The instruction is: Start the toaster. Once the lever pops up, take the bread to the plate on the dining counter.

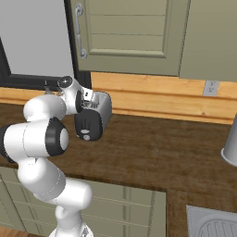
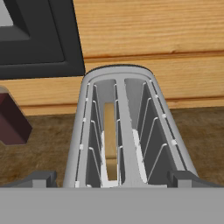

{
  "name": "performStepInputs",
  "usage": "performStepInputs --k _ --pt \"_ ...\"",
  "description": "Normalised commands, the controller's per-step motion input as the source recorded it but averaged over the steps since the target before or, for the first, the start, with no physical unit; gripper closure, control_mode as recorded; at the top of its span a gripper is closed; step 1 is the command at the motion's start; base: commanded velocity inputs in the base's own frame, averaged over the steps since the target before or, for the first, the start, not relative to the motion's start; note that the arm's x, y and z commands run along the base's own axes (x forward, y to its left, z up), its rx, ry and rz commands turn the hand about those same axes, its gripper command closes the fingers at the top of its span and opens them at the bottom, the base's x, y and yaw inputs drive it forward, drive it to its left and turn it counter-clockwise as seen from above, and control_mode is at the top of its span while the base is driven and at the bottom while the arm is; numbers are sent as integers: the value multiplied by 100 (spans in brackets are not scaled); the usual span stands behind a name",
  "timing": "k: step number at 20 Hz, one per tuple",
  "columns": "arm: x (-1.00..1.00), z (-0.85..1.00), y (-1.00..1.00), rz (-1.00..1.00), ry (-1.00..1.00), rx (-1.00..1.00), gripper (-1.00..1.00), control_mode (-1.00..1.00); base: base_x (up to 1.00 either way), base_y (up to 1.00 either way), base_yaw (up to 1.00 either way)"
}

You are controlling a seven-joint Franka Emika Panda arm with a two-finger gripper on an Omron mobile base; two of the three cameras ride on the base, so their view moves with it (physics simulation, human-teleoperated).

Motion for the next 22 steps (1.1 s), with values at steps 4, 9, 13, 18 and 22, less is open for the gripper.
performStepInputs --k 4,9,13,18,22 --pt "0 0 0 0 0 0 -100 -100 0 0 0" --pt "0 0 0 0 0 0 -100 -100 0 0 0" --pt "0 0 0 0 0 0 -100 -100 0 0 0" --pt "0 0 0 0 0 0 -100 -100 0 0 0" --pt "0 0 0 0 0 0 -100 -100 0 0 0"
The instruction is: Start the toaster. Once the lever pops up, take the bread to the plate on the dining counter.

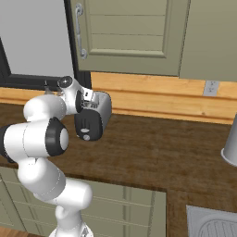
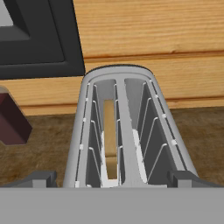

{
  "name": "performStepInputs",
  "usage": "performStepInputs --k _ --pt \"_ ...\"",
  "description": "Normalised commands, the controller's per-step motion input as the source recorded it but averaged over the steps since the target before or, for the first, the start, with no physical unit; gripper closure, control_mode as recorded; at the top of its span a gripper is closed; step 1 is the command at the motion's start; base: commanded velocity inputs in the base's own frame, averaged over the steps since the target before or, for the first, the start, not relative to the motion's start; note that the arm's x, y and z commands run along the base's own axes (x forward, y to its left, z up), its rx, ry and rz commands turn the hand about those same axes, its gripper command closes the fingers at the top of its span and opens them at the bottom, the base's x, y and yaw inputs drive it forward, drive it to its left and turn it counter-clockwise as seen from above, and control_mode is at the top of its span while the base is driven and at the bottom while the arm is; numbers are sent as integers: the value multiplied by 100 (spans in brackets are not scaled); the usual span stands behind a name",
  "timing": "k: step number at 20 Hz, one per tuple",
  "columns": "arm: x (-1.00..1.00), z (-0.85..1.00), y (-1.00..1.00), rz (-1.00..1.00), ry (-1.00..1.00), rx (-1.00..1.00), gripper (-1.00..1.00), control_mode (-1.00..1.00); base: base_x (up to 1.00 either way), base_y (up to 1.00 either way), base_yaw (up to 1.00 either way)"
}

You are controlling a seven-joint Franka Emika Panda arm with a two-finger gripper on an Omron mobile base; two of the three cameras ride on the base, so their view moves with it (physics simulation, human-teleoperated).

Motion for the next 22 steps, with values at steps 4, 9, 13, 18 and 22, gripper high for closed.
performStepInputs --k 4,9,13,18,22 --pt "0 0 0 0 0 0 -100 -100 0 0 0" --pt "0 0 0 0 0 0 -100 -100 0 0 0" --pt "0 0 0 0 0 0 -100 -100 0 0 0" --pt "0 0 0 0 0 0 -100 -100 0 0 0" --pt "0 0 0 0 0 0 -100 -100 0 0 0"
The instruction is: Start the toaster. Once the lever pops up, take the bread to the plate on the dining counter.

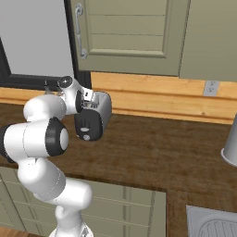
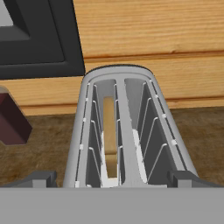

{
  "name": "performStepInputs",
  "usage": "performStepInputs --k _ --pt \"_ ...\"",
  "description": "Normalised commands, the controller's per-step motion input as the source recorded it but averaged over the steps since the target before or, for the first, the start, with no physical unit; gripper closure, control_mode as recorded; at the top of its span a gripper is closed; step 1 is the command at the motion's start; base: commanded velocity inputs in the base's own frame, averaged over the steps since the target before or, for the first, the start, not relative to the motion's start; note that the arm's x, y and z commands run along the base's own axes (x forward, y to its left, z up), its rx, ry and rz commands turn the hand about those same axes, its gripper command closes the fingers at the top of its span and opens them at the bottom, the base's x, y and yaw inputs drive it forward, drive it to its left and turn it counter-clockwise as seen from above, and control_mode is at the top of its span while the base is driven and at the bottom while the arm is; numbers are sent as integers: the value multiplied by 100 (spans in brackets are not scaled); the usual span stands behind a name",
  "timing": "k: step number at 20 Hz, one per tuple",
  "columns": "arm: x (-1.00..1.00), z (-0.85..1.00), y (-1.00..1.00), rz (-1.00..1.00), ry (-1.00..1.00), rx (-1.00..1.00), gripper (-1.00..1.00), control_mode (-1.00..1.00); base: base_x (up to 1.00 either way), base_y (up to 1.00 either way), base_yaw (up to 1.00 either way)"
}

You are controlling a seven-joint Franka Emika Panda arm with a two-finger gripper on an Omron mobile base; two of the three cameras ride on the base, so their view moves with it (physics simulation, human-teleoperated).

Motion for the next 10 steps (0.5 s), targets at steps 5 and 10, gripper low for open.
performStepInputs --k 5,10 --pt "0 0 0 0 0 0 -100 -100 0 0 0" --pt "0 0 0 0 0 0 -100 -100 0 0 0"
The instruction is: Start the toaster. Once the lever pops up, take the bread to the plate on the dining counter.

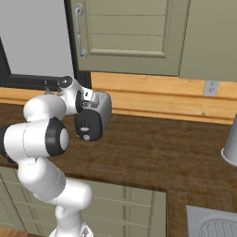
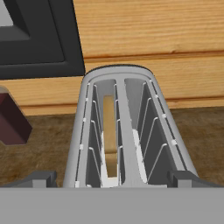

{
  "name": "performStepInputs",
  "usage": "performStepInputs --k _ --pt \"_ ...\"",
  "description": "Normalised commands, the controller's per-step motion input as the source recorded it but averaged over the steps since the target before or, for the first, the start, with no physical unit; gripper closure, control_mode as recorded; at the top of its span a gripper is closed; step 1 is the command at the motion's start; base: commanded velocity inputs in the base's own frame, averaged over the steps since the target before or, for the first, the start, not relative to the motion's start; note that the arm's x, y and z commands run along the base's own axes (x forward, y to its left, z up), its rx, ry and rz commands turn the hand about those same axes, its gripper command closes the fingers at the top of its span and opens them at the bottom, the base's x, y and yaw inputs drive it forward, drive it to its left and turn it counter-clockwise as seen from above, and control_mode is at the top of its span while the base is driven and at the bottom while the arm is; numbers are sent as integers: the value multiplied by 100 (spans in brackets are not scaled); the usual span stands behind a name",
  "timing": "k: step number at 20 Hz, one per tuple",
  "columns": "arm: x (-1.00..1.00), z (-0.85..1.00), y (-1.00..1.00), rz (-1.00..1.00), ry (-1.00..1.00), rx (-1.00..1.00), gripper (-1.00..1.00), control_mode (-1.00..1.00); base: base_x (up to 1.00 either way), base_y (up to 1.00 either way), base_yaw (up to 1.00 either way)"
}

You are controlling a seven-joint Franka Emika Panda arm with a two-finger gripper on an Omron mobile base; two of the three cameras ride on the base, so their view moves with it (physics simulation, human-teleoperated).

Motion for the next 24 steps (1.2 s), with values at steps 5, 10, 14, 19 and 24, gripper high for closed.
performStepInputs --k 5,10,14,19,24 --pt "0 0 0 0 0 0 -100 -100 0 0 0" --pt "0 0 0 0 0 0 -100 -100 0 0 0" --pt "0 0 0 0 0 0 -100 -100 0 0 0" --pt "0 0 0 0 0 0 -100 -100 0 0 0" --pt "0 0 0 0 0 0 -100 -100 0 0 0"
